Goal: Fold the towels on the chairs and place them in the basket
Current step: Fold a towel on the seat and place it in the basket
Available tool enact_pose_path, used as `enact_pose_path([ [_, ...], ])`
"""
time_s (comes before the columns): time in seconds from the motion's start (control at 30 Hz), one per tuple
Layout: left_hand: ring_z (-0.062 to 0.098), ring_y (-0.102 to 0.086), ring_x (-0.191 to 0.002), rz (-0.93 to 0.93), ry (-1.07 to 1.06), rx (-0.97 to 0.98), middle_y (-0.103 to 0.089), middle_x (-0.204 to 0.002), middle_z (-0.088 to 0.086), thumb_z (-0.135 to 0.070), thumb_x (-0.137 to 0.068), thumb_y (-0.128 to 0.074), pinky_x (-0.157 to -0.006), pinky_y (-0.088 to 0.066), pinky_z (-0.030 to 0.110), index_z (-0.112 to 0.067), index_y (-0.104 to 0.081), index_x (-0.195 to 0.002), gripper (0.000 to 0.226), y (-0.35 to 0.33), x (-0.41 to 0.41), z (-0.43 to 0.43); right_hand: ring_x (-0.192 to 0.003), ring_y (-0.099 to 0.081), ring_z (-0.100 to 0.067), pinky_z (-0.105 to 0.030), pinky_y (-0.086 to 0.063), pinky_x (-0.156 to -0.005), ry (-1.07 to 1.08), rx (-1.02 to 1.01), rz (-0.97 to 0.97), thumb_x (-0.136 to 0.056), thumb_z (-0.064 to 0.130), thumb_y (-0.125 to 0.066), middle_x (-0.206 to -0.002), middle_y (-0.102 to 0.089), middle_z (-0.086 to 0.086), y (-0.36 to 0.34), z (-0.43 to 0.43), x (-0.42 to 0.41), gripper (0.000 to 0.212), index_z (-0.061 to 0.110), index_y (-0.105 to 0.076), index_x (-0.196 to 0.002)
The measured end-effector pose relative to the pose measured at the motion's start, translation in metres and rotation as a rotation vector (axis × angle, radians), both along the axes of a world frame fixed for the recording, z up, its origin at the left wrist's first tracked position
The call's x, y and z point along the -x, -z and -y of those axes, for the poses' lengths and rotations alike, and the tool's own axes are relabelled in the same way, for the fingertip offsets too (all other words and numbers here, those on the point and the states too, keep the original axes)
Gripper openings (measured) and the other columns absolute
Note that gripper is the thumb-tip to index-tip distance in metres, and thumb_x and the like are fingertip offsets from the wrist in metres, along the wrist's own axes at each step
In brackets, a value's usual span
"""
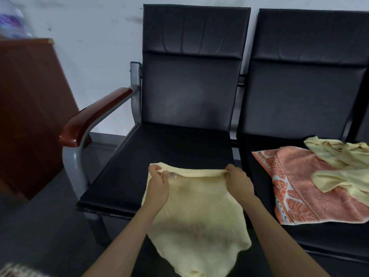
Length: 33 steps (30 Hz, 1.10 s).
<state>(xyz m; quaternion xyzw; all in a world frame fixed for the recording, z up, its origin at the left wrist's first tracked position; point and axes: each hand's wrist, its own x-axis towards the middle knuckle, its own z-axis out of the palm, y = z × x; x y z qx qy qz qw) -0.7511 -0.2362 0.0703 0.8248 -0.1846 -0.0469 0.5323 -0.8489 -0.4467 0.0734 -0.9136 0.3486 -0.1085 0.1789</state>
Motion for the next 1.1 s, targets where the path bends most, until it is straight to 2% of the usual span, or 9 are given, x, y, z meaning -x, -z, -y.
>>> enact_pose_path([
  [0.13,0.016,-0.049,-0.067,0.117,0.101,0.122,-0.050,-0.085,0.003,-0.010,-0.099,-0.041,-0.061,-0.041,0.033,-0.023,-0.023,-0.110,0.024,-0.008,-0.003,0.005,-0.086,-0.061,-0.023,-0.030,-0.050,-0.069,0.073,-0.206,0.439,-0.098,0.012,-0.036,-0.095,-0.060,-0.003,-0.029,-0.001,-0.003,0.019,0.020,-0.052,-0.101],
  [0.23,0.002,-0.052,-0.073,0.124,0.154,0.196,-0.048,-0.104,-0.002,-0.007,-0.096,-0.046,-0.069,-0.045,0.023,-0.032,-0.019,-0.121,0.044,-0.009,-0.009,0.007,-0.123,-0.046,-0.015,-0.020,-0.039,-0.091,-0.099,-0.286,0.660,-0.095,0.004,-0.042,-0.134,-0.046,-0.001,-0.043,-0.004,-0.007,0.035,0.022,-0.047,-0.125],
  [0.3,-0.009,-0.054,-0.087,0.013,0.253,-0.002,-0.038,-0.125,-0.014,-0.008,-0.094,-0.052,-0.078,-0.049,0.018,-0.038,-0.007,-0.139,0.070,0.004,-0.012,0.004,-0.134,-0.017,0.001,-0.014,-0.025,-0.100,-0.272,-0.364,0.560,-0.093,0.002,-0.051,-0.157,-0.002,0.008,-0.032,-0.010,-0.008,0.070,0.027,-0.016,-0.149],
  [0.37,0.010,-0.041,-0.130,0.054,0.319,-0.387,-0.026,-0.149,-0.006,-0.019,-0.096,-0.052,-0.108,-0.034,0.035,-0.034,0.000,-0.149,0.076,0.025,-0.016,0.001,-0.133,-0.019,-0.002,-0.017,-0.032,-0.096,-0.319,-0.399,0.234,-0.092,0.008,-0.057,-0.154,0.022,0.011,-0.006,-0.014,-0.008,0.089,0.032,0.005,-0.151],
  [0.47,0.019,-0.010,-0.146,0.172,0.268,-0.722,-0.014,-0.158,0.005,-0.035,-0.101,-0.036,-0.118,-0.005,0.041,-0.021,-0.026,-0.148,0.049,0.037,-0.022,0.002,-0.141,-0.023,-0.023,-0.033,-0.025,-0.113,-0.363,-0.163,-0.166,-0.098,0.026,-0.045,-0.159,-0.007,-0.004,0.026,-0.017,-0.010,0.058,0.024,-0.020,-0.150],
  [0.53,0.019,0.000,-0.147,0.158,0.270,-0.766,-0.007,-0.159,0.005,-0.040,-0.102,-0.027,-0.119,0.001,0.042,-0.022,-0.023,-0.149,0.050,0.038,-0.019,0.002,-0.142,-0.019,-0.023,-0.034,-0.016,-0.115,-0.332,-0.114,-0.175,-0.099,0.030,-0.039,-0.154,-0.023,-0.006,0.032,-0.020,-0.008,0.048,0.019,-0.031,-0.145],
  [0.77,0.019,0.017,-0.145,0.104,0.256,-0.941,0.015,-0.159,0.001,-0.061,-0.095,-0.017,-0.115,0.009,0.052,-0.029,0.002,-0.152,0.068,0.040,-0.025,0.008,-0.147,-0.001,-0.023,-0.043,-0.004,-0.119,-0.241,0.082,-0.169,-0.100,0.048,-0.025,-0.158,-0.012,-0.003,0.043,-0.037,0.004,0.054,0.025,-0.021,-0.149],
  [0.93,0.022,0.011,-0.146,0.042,0.219,-0.968,0.012,-0.159,-0.001,-0.081,-0.078,-0.030,-0.113,0.003,0.054,-0.028,0.004,-0.152,0.097,0.030,-0.061,0.022,-0.145,0.018,-0.023,-0.046,0.011,-0.117,-0.325,0.039,-0.320,-0.085,0.073,-0.006,-0.160,0.012,0.002,0.054,-0.034,-0.009,0.081,0.029,0.003,-0.152],
  [1.1,0.028,-0.009,-0.142,0.002,0.047,-0.776,0.000,-0.156,-0.001,-0.083,-0.061,-0.057,-0.113,-0.013,0.046,-0.023,-0.005,-0.150,0.120,0.024,-0.115,0.044,-0.146,0.018,-0.021,-0.048,0.012,-0.117,-0.302,0.059,-0.293,-0.093,0.066,-0.011,-0.160,0.011,0.003,0.054,-0.007,-0.054,0.070,0.031,0.003,-0.152],
])
